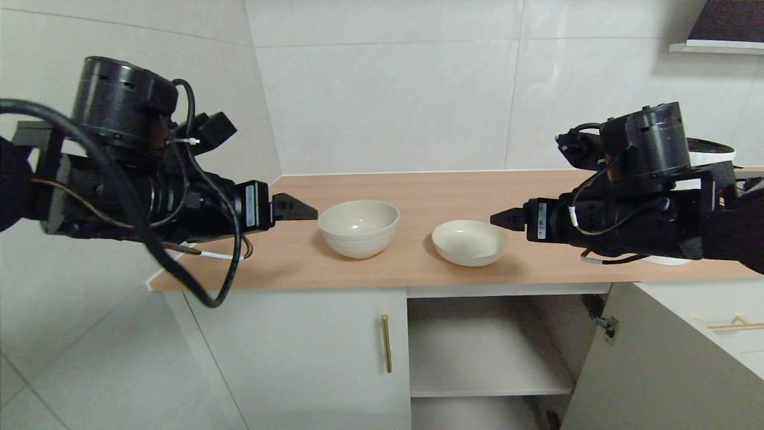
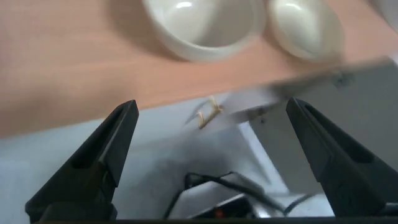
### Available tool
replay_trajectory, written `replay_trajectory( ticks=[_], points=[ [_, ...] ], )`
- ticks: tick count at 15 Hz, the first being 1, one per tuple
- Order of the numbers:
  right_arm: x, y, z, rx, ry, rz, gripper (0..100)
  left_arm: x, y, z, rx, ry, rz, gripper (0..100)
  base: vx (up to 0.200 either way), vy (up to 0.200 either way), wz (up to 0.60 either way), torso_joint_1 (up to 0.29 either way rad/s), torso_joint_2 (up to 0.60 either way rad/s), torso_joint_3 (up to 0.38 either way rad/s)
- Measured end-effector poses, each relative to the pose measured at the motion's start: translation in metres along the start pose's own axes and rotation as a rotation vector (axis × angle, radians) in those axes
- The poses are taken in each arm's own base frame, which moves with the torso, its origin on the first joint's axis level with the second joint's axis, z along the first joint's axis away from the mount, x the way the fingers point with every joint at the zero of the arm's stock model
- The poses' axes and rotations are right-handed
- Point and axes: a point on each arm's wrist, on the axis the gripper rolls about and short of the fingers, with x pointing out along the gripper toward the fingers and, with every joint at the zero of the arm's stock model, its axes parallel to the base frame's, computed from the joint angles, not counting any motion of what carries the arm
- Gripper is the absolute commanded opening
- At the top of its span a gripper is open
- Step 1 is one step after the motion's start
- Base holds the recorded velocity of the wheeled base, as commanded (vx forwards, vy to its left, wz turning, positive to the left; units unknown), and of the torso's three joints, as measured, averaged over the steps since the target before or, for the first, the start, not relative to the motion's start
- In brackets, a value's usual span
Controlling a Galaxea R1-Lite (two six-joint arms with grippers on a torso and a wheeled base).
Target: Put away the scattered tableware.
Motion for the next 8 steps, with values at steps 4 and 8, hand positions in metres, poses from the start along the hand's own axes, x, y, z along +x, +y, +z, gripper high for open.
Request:
replay_trajectory(
  ticks=[4,8],
  points=[
    [0.019,-0.002,0.001,0.02,-0.013,-0.097,100,0.038,-0.005,0.012,-0.129,-0.062,0.199,100,0.0,0.0,0.0,0.0,0.0,0.0],
    [0.023,-0.002,-0.001,0.035,-0.007,-0.103,100,0.085,-0.014,0.007,-0.115,-0.132,0.303,100,0.0,0.0,0.0,0.0,0.0,0.0]
  ],
)
